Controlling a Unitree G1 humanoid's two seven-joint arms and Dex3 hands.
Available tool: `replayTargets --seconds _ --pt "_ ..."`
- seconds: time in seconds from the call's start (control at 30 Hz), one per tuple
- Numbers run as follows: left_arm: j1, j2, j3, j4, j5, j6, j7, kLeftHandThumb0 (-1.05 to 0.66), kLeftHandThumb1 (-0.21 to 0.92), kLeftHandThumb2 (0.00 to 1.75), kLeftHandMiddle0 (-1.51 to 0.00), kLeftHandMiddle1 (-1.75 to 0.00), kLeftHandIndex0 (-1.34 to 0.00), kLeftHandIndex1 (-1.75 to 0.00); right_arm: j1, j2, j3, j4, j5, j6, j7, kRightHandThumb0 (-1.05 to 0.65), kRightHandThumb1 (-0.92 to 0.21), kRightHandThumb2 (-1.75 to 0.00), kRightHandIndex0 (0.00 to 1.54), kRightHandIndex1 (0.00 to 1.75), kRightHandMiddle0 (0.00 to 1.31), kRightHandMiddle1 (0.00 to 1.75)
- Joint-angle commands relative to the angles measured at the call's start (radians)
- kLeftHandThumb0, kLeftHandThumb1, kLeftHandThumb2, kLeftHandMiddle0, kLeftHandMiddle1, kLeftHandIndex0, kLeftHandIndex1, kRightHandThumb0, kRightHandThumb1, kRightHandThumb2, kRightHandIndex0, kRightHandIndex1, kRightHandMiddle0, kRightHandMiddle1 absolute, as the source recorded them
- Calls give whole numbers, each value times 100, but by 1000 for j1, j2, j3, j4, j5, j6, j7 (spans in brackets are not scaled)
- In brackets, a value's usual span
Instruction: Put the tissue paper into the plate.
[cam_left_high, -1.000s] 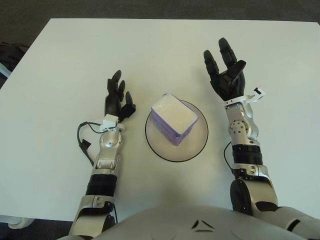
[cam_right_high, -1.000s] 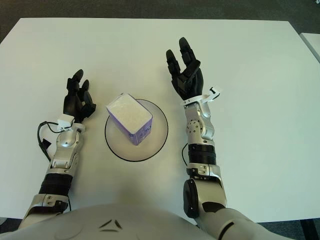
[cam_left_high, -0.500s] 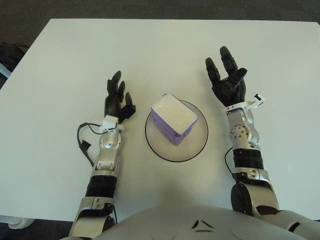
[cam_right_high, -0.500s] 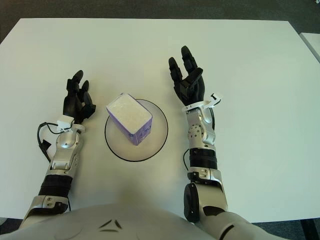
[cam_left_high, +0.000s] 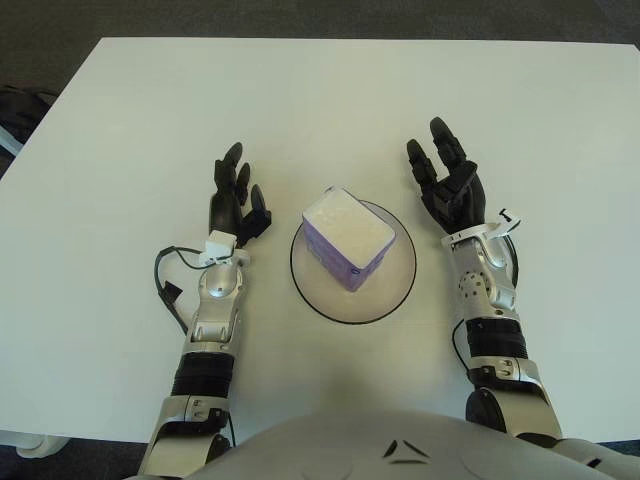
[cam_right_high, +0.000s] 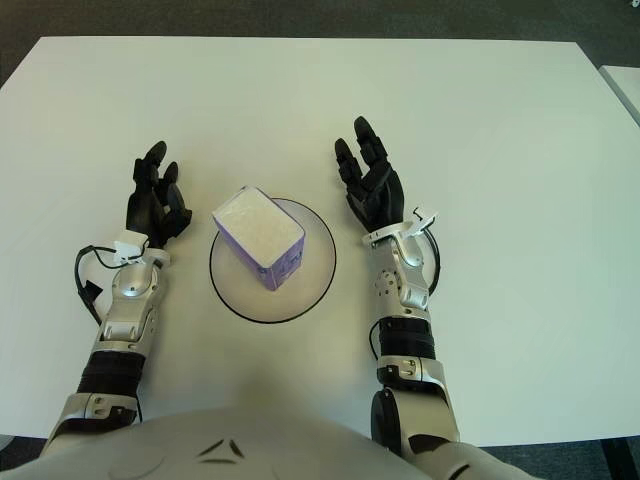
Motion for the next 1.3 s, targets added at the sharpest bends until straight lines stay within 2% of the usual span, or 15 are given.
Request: replayTargets --seconds 0.0,0.23,0.57,0.7,0.9,1.27 --pt "64 -8 -9 42 5 59 -11 -69 92 89 -35 0 0 -52 38 -9 4 12 -23 -34 13 -105 -92 -109 2 0 3 7" --pt "62 -4 -9 44 10 57 -11 -69 92 89 -35 0 0 -53 78 -15 16 32 -91 -112 -3 -105 -92 -110 0 0 1 9" --pt "54 -4 -4 56 8 48 -13 -69 92 89 -35 0 0 -53 106 -29 38 90 -251 -261 -93 -105 -92 -107 0 0 0 13" --pt "54 -5 -4 57 8 46 -14 -69 92 89 -35 0 0 -53 97 -34 46 148 -376 -359 -202 -105 -92 -107 0 0 0 13" --pt "47 -4 -2 65 6 44 -16 -69 92 89 -35 -1 0 -53 83 -39 59 213 -506 -433 -348 -104 -92 -106 0 0 0 10" --pt "42 -2 1 72 9 38 -14 -69 92 90 -36 -1 0 -54 67 -59 91 308 -574 -508 -469 -101 -92 -99 0 0 0 7"
